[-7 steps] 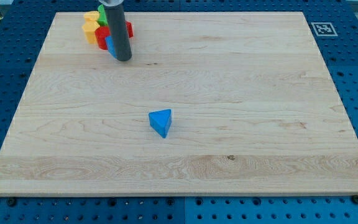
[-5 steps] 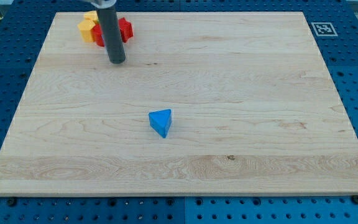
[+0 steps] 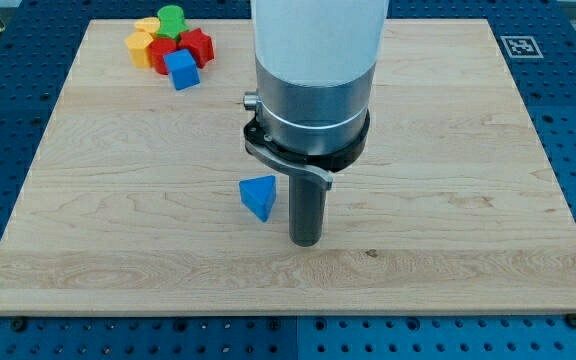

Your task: Move the blue triangle towards top left

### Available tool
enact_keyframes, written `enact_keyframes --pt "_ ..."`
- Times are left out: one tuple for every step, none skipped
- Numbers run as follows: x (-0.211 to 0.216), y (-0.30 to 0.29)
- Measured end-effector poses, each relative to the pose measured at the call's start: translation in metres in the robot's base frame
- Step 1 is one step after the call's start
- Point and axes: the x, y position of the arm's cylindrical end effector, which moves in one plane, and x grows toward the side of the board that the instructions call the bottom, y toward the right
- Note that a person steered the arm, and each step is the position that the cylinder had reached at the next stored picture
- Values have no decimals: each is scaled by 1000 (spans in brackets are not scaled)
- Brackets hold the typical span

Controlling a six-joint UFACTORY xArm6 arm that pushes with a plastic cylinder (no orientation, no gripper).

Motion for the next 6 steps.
enact_keyframes --pt "-8 -9" --pt "-22 -29" --pt "-30 -60" --pt "-44 -72" --pt "-62 -72" --pt "-72 -80"
